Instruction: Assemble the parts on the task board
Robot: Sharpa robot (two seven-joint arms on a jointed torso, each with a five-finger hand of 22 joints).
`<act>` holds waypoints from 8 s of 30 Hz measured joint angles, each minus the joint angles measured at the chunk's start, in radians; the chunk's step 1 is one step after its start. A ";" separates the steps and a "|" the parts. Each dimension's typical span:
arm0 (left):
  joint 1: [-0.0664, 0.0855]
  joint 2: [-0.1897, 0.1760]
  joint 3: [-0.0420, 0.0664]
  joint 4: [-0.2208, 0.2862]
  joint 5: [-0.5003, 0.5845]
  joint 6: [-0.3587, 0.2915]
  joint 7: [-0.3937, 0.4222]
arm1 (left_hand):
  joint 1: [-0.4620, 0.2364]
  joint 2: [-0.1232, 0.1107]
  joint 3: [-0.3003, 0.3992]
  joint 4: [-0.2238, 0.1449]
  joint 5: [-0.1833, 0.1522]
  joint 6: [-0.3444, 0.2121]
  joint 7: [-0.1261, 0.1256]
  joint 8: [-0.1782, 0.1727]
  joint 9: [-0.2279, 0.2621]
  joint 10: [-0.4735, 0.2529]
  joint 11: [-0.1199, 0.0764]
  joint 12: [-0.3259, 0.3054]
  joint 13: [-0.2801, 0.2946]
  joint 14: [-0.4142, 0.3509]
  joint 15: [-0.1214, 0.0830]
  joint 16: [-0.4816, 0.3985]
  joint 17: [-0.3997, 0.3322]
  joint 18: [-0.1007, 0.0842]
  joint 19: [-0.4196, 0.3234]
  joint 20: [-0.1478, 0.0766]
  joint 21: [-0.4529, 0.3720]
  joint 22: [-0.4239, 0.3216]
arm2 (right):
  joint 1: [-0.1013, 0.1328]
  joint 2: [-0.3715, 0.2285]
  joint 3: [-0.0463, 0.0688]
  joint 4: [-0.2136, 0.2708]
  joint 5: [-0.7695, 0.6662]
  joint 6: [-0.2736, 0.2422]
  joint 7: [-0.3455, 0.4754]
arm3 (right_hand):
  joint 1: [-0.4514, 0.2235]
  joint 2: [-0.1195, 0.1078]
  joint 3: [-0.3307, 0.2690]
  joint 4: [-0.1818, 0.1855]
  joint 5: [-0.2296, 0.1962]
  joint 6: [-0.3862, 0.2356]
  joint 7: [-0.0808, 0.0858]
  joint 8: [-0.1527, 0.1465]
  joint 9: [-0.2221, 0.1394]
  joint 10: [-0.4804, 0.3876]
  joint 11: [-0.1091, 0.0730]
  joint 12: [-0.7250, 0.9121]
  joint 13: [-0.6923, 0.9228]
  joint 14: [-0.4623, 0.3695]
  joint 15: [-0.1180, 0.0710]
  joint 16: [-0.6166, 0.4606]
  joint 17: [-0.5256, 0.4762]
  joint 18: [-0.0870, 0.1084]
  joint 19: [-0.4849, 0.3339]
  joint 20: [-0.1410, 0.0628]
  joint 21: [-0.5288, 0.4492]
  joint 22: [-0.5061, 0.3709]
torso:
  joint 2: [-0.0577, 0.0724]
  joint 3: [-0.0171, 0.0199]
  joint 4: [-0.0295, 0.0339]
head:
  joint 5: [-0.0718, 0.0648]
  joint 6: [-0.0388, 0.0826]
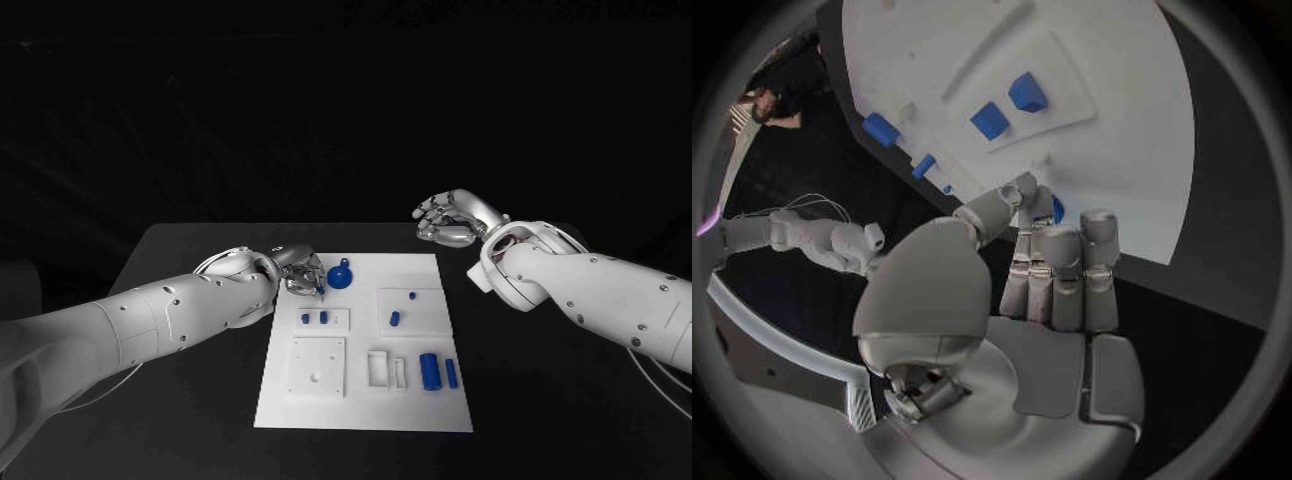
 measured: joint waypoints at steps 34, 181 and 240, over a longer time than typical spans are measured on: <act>-0.011 0.014 -0.018 -0.026 -0.011 0.016 -0.006 | -0.001 0.005 0.001 0.001 -0.002 0.000 0.000 0.000 0.002 0.001 0.002 0.000 0.004 0.002 0.002 0.000 0.000 0.000 0.001 0.001 0.000 0.000 | 0.000 -0.002 0.000 0.001 0.001 0.000 0.000 | 0.004 0.004 0.000 0.000 0.000 0.000 0.000 0.000 -0.001 0.004 0.004 -0.004 -0.005 0.000 0.000 0.000 -0.001 0.000 0.000 0.000 0.000 0.001 | 0.000 0.0008 -0.0006 | 0.001 -0.006; 0.041 -0.257 0.056 0.326 1.041 -0.033 0.233 | -0.107 -0.025 -0.054 0.007 -0.016 -0.187 0.071 -0.007 -0.059 -0.140 0.110 -0.115 -0.016 -0.390 0.204 -0.724 -0.227 -0.023 -0.392 0.177 -0.376 -0.125 | -0.070 0.147 -0.133 -0.139 -0.689 0.171 -0.205 | 0.065 0.028 0.016 -0.021 -0.250 0.222 -0.068 0.052 0.051 0.351 -0.082 -0.278 -0.070 0.384 -0.173 0.624 0.332 -0.026 0.544 -0.245 0.454 0.247 | 0.000 -0.0002 0.0002 | -0.030 0.013; 0.042 -0.262 0.056 0.311 1.043 -0.033 0.235 | -0.107 -0.025 -0.058 0.006 -0.016 -0.186 0.071 -0.004 -0.061 -0.140 0.110 -0.115 -0.020 -0.390 0.203 -0.739 -0.220 -0.023 -0.388 0.180 -0.380 -0.124 | -0.091 0.026 -0.077 0.105 -0.706 0.038 -0.258 | 0.056 0.022 0.065 -0.032 -0.283 0.280 -0.091 0.058 0.057 0.386 -0.111 -0.270 -0.001 0.397 -0.193 0.656 0.320 -0.030 0.549 -0.255 0.492 0.247 | -0.001 -0.0014 -0.0020 | -0.020 0.017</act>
